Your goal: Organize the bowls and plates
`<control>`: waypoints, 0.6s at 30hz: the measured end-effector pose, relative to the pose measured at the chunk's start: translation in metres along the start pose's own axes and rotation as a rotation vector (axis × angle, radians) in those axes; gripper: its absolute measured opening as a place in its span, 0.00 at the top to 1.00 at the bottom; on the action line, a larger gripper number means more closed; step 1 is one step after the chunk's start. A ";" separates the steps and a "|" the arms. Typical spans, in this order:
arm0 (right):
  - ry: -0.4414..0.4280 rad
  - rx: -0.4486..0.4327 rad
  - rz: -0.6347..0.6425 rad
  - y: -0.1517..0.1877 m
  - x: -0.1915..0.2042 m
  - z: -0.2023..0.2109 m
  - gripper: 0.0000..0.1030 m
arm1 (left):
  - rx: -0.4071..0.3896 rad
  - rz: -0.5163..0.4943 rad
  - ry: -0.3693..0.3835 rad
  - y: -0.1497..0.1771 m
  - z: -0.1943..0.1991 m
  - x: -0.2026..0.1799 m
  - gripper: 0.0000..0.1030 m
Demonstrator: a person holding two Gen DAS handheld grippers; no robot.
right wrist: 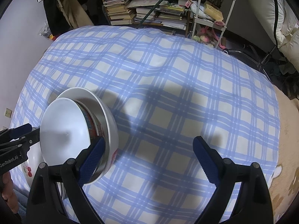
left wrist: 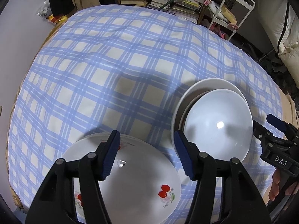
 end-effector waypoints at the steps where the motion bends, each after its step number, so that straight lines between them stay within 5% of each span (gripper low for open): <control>1: -0.001 0.001 0.000 0.000 0.000 0.000 0.04 | 0.000 0.003 0.001 0.000 0.000 0.000 0.43; 9: -0.009 0.000 0.001 0.000 0.001 0.001 0.05 | 0.000 -0.012 -0.017 -0.001 -0.002 0.001 0.43; 18: -0.084 0.016 -0.021 0.000 0.007 0.002 0.32 | -0.009 -0.004 -0.024 -0.004 -0.005 -0.002 0.43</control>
Point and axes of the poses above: each gripper's, at about its wrist camera, not at the fingertips, and z roughly against the way its jaws point, x to its left, y to its underside, the point moved 7 cm from there along -z, roughly the way its jaws point, and after that the axes turned 6 degrees about z, right-handed, at the moved point
